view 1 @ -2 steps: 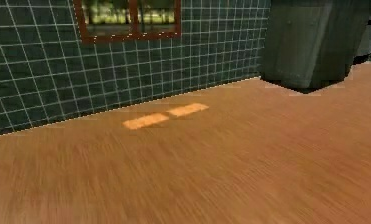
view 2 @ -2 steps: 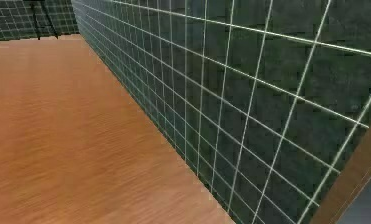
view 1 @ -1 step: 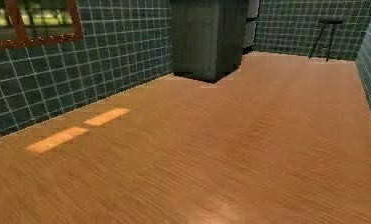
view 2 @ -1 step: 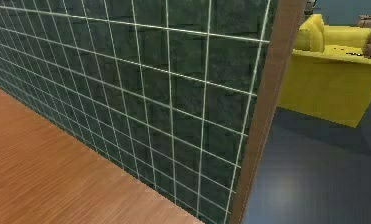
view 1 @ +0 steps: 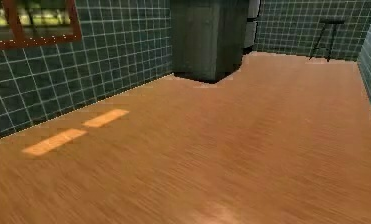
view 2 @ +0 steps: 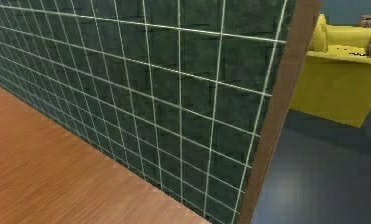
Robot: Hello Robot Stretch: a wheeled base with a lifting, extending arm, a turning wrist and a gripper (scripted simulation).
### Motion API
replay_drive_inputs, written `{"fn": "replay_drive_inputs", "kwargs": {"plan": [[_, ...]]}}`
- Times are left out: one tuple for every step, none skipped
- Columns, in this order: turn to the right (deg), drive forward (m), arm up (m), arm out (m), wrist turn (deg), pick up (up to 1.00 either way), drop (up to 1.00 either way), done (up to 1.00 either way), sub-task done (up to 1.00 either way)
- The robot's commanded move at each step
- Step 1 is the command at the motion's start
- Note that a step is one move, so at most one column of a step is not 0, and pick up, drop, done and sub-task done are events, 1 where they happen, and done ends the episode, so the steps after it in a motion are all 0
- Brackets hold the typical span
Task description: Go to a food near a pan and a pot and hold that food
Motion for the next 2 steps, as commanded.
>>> {"fn": "replay_drive_inputs", "kwargs": {"plan": [[-45.0,0.0,0.0,0.0,0.0,0.0,0.0,0.0,0.0],[-18.0,0.0,0.0,0.0,0.0,0.0,0.0,0.0,0.0]]}}
